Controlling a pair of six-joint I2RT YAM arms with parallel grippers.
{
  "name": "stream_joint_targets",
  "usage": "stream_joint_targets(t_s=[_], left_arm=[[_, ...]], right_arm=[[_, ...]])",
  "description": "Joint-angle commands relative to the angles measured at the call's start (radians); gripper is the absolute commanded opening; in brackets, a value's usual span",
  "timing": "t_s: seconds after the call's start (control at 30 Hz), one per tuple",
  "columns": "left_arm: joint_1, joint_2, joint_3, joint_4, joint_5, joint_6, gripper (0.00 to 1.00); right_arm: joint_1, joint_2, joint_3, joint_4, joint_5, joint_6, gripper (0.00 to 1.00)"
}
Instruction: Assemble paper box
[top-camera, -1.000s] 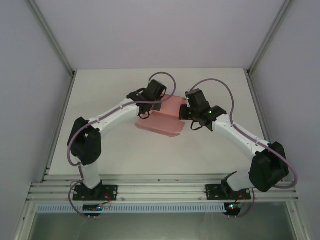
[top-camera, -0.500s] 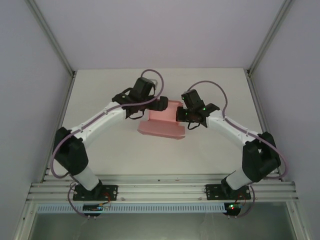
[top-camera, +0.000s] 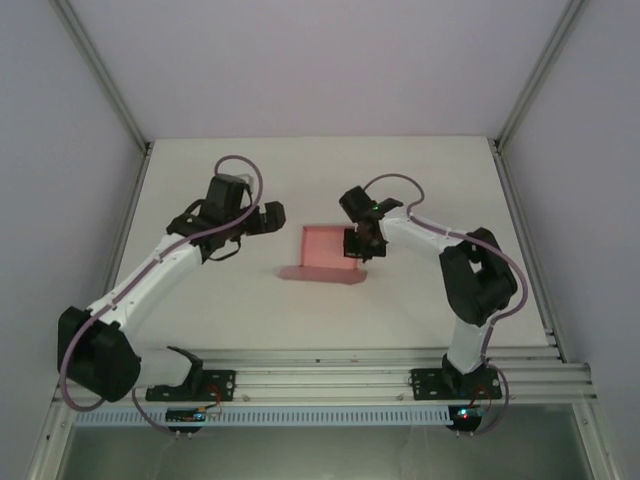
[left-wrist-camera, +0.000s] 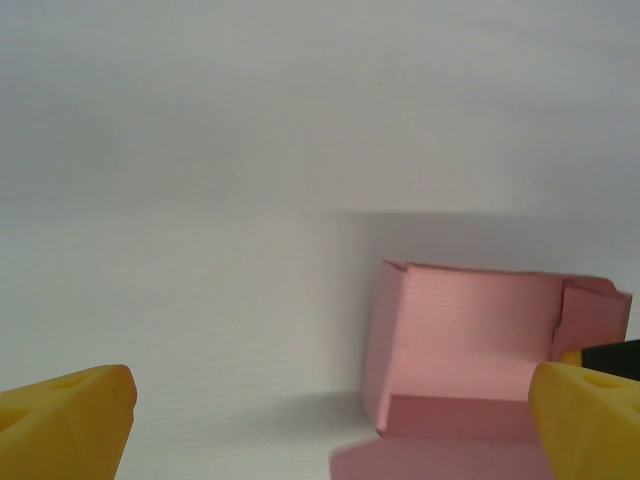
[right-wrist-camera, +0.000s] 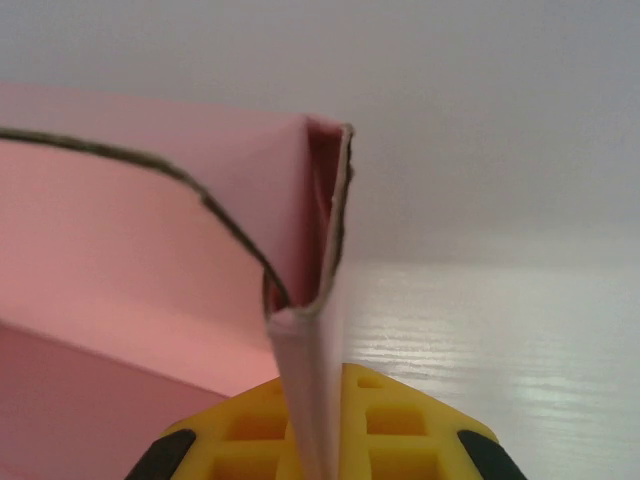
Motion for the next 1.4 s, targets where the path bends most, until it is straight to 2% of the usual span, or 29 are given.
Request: stream_joint_targets(t_s=[0.0, 0.03, 0.1, 0.17, 0.37, 0.47, 0.57, 0.7, 0.8, 1.0, 1.1, 1.27, 1.33, 1.37], left_arm=[[0.022, -0.043, -0.015, -0.024, 0.015, -0.019, 1.00], [0.024, -0.049, -0.020, -0.029, 0.015, -0.016, 1.00], [0.029, -0.059, -0.027, -0.030, 0.014, -0.016, 1.00], [0.033, -0.063, -0.033, -0.027, 0.017, -0.017, 1.00], [0.043, -0.047, -0.023, -0.032, 0.033, 0.010, 1.00], [0.052, -0.038, -0.016, -0.030, 0.056, 0.028, 1.00], [0.061, -0.025, -0.010, -0.030, 0.073, 0.032, 0.99], [0.075, -0.024, -0.006, -0.030, 0.085, 0.025, 0.99], [0.082, -0.032, -0.010, -0.031, 0.089, 0.022, 1.00], [0.095, -0.072, -0.027, -0.070, 0.084, 0.018, 1.00], [0.101, -0.109, -0.052, -0.079, 0.075, 0.019, 0.99], [0.118, -0.159, -0.086, -0.080, 0.063, 0.013, 1.00], [0.122, -0.168, -0.086, -0.089, 0.055, 0.011, 0.99], [0.122, -0.174, -0.085, -0.094, 0.050, 0.011, 1.00]], right_arm=[[0.022, 0.016, 0.049, -0.064, 0.045, 0.056, 0.17], [0.027, 0.015, 0.052, -0.061, 0.040, 0.056, 0.19], [0.031, 0.011, 0.058, -0.066, 0.039, 0.063, 0.28], [0.033, 0.001, 0.066, -0.080, 0.045, 0.065, 0.53], [0.022, -0.074, 0.069, -0.086, 0.070, 0.024, 0.71], [-0.011, -0.101, 0.087, -0.046, 0.046, -0.212, 0.81], [-0.037, -0.112, 0.115, 0.021, -0.103, -0.565, 0.98], [-0.058, -0.054, 0.205, 0.025, -0.231, -0.968, 0.99], [-0.068, 0.044, 0.315, -0.048, -0.335, -1.216, 0.99], [-0.080, 0.307, 0.663, -0.383, -0.395, -1.470, 0.93], [-0.085, 0.392, 0.779, -0.494, -0.402, -1.495, 0.91], [-0.078, 0.441, 0.778, -0.422, -0.379, -1.432, 0.86], [-0.070, 0.451, 0.766, -0.368, -0.339, -1.363, 0.74], [-0.067, 0.453, 0.757, -0.337, -0.314, -1.314, 0.61]])
